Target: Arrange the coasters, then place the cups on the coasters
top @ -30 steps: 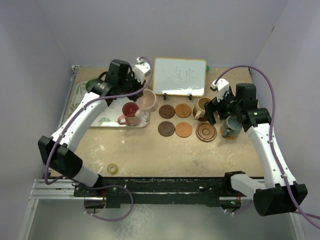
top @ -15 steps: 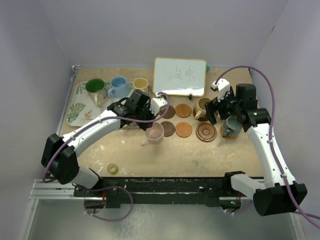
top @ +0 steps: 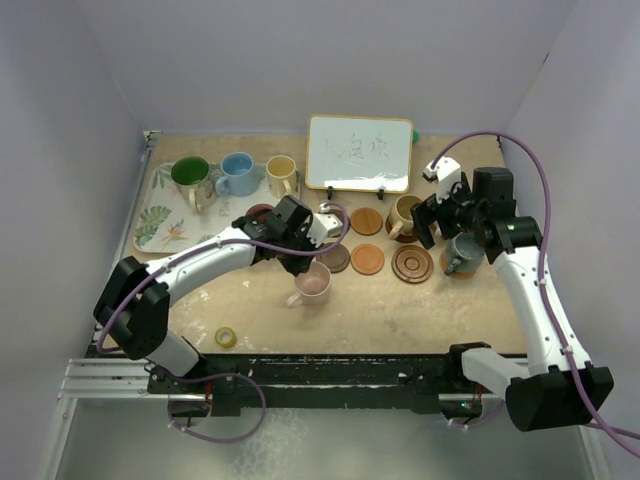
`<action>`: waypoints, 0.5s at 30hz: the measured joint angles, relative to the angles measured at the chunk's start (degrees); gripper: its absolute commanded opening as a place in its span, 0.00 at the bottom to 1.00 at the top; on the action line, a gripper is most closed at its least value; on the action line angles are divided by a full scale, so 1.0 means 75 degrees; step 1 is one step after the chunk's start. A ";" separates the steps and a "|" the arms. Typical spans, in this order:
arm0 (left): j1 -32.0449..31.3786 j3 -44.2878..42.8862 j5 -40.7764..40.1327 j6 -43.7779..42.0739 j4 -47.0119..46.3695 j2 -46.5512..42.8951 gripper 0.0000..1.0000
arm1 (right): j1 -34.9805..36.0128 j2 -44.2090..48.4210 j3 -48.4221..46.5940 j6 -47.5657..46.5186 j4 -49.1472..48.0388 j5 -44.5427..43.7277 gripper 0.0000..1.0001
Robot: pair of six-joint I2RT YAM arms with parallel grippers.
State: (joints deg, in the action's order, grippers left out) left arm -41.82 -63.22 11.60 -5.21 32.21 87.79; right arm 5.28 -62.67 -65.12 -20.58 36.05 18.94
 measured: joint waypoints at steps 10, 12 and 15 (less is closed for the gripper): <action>0.0000 0.0015 -0.0032 0.0216 -0.0119 0.0495 0.05 | 0.0000 -0.0172 0.0000 0.0000 0.0000 0.0009 1.00; 0.0000 0.0012 -0.0032 0.0219 -0.0134 0.0539 0.07 | 0.0000 -0.0187 0.0000 -0.0003 0.0003 0.0009 1.00; -0.0017 0.0012 -0.0041 0.0216 -0.0166 0.0554 0.10 | 0.0000 -0.0195 0.0000 0.0000 0.0003 0.0012 1.00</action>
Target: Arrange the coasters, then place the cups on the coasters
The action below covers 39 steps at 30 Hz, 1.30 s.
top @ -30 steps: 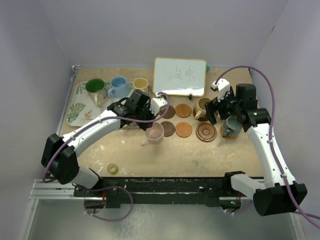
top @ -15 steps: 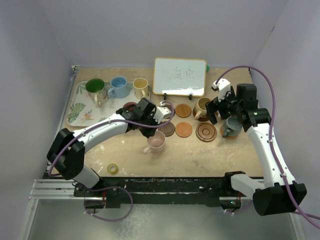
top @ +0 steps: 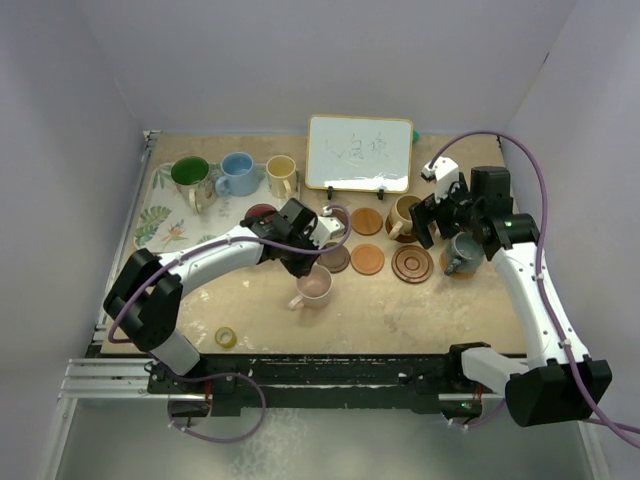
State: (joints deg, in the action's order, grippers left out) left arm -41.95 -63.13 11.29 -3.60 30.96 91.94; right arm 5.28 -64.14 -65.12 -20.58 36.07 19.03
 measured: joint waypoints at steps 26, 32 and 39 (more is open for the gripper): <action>0.0600 -0.0294 -0.0519 -0.0694 0.0149 -0.2127 0.69 | 0.1428 -0.0755 0.0000 0.0058 -0.0044 0.0796 0.94; 0.1804 -0.0606 -0.1046 -0.0804 0.0230 -0.2736 0.73 | 0.2460 -0.1160 -0.0216 0.0085 -0.0306 0.0772 0.89; 0.3529 -0.0930 -0.0883 -0.0621 0.0274 -0.3153 0.73 | 0.3413 -0.2355 -0.0510 0.0140 -0.0857 0.0597 0.85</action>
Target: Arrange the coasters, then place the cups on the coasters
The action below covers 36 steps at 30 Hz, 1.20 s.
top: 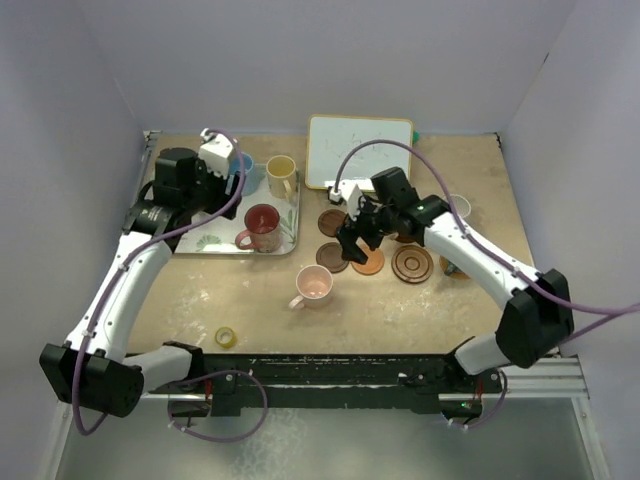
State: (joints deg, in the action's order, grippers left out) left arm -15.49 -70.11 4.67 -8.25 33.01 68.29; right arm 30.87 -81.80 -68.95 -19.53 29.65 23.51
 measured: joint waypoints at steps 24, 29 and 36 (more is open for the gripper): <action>0.0662 0.0207 0.0119 0.0090 0.0003 -0.1029 0.73 | 0.2387 -0.2707 -0.1049 0.0079 -0.0166 -0.1877 0.44; 0.0662 0.0239 0.0114 0.0073 -0.0050 -0.1122 0.73 | 0.2594 -0.2862 -0.1064 0.0044 -0.0119 -0.2095 0.38; 0.0664 0.0335 0.0064 0.0064 -0.0102 -0.1250 0.73 | 0.2699 -0.3063 -0.1090 -0.0050 -0.0058 -0.2253 0.30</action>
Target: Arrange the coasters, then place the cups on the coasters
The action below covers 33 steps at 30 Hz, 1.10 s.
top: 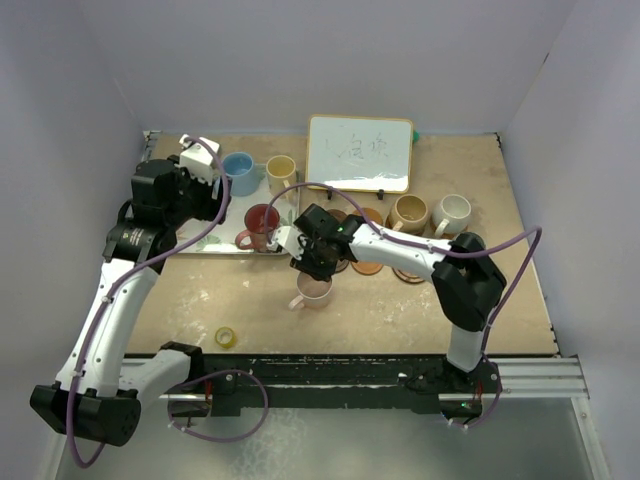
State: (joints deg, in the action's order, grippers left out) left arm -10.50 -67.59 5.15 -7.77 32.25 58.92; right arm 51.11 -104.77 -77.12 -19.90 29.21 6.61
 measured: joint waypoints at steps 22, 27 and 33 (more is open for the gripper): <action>0.0050 0.0128 -0.0096 -0.0050 -0.0061 -0.0096 0.72 | -0.0009 0.0321 -0.0210 -0.0644 0.1078 0.0041 0.00; 0.0050 0.0128 -0.0096 -0.0058 -0.0061 -0.0096 0.72 | -0.0216 0.1623 0.0082 -0.0973 0.1370 0.0061 0.00; 0.0050 0.0128 -0.0093 -0.0134 -0.0058 -0.0096 0.73 | -0.1306 0.2789 0.0420 -0.1265 0.1801 0.0114 0.00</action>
State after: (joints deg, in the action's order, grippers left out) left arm -10.13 -66.63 4.45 -8.78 31.81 58.19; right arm 41.32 -83.85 -73.97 -29.39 42.72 7.46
